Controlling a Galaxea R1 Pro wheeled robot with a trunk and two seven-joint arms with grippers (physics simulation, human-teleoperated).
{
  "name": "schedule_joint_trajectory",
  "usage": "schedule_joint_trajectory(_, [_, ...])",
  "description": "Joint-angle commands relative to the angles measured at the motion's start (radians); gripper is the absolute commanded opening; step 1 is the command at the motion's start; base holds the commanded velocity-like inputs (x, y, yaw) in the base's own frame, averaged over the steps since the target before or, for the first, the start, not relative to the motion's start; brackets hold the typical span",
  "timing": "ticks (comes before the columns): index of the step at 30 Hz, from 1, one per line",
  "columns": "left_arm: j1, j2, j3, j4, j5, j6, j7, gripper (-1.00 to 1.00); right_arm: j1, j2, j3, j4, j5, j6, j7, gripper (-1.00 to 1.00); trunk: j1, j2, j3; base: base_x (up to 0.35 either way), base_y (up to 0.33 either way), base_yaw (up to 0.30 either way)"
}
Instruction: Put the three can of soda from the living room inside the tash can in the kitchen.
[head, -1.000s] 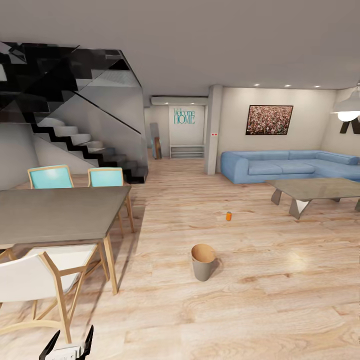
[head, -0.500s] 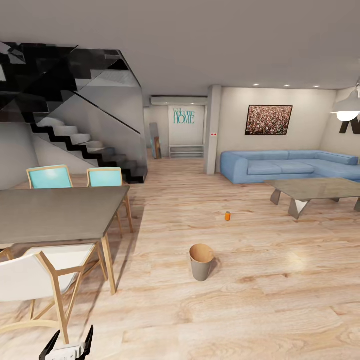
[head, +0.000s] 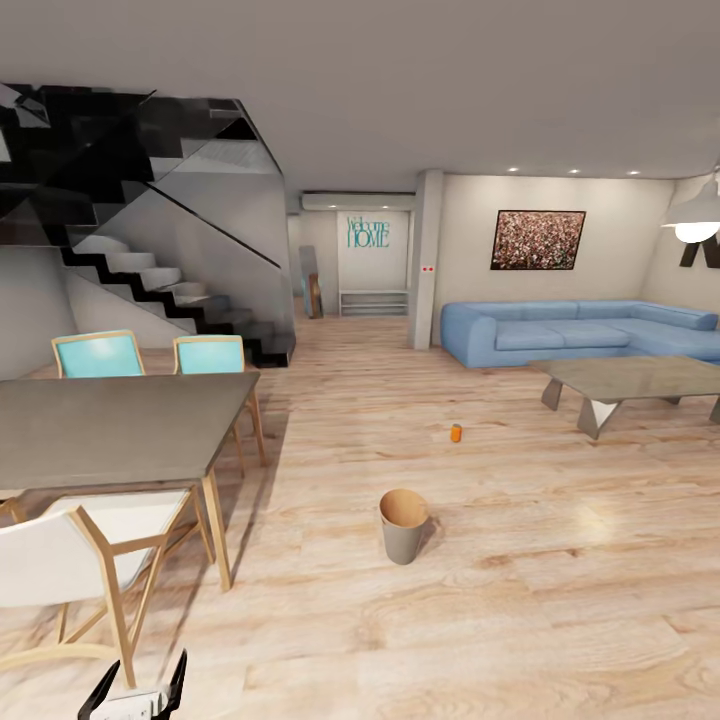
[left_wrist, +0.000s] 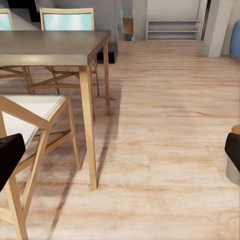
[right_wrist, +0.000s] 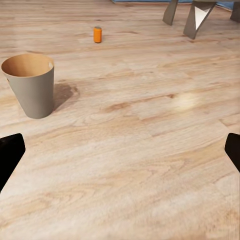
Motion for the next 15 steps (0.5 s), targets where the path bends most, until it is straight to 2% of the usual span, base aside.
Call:
schedule_joint_trajectory(1, [0.0, 0.0, 0.0, 0.0, 0.0, 0.0, 0.0, 1.0, 0.0, 0.0, 0.0, 0.0, 0.0, 0.0, 0.0, 1.0, 0.0, 0.0, 0.0, 0.128, 0.039, 0.0])
schedule_joint_trajectory(15, [0.0, 0.0, 0.0, 0.0, 0.0, 0.0, 0.0, 1.0, 0.0, 0.001, 0.001, 0.005, 0.001, 0.0, 0.001, 1.0, 0.0, 0.0, 0.0, 0.203, 0.031, 0.0])
